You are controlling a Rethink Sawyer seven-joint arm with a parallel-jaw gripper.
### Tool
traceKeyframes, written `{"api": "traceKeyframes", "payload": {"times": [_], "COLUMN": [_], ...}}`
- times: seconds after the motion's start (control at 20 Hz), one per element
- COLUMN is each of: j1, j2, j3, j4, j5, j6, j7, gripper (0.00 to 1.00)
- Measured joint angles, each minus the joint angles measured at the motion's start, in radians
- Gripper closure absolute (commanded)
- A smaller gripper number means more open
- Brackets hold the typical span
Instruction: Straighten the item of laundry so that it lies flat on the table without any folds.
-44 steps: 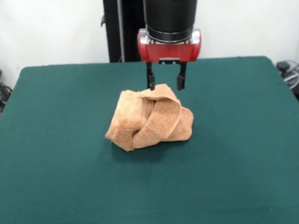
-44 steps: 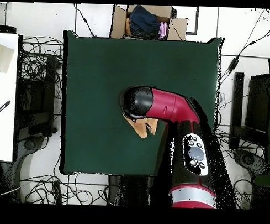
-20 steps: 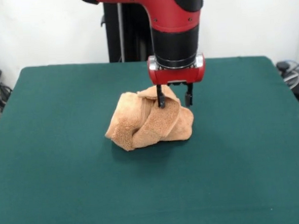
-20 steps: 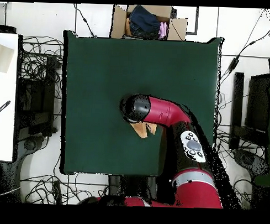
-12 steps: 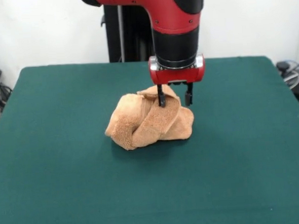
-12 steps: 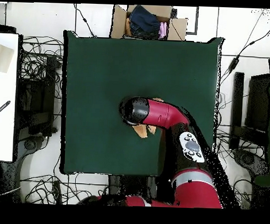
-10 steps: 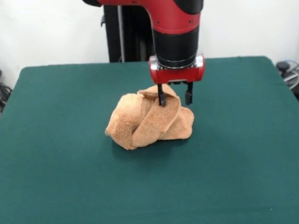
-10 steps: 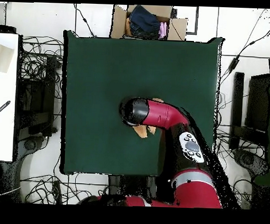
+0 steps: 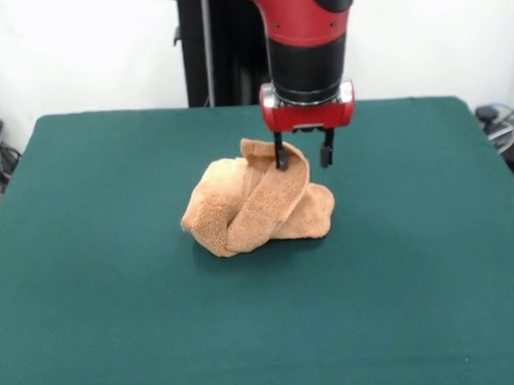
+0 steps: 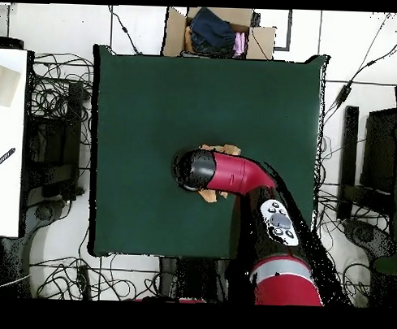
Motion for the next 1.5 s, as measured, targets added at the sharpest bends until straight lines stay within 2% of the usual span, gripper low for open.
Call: {"api": "traceKeyframes", "payload": {"times": [0.85,1.5], "j1": [0.014,-0.016], "j2": [-0.085,-0.057], "j3": [0.000,0.000], "j4": [0.078,0.081], "j5": [-0.009,-0.009], "j6": [0.000,0.000], "j7": [0.000,0.000], "gripper": [0.00,0.00]}}
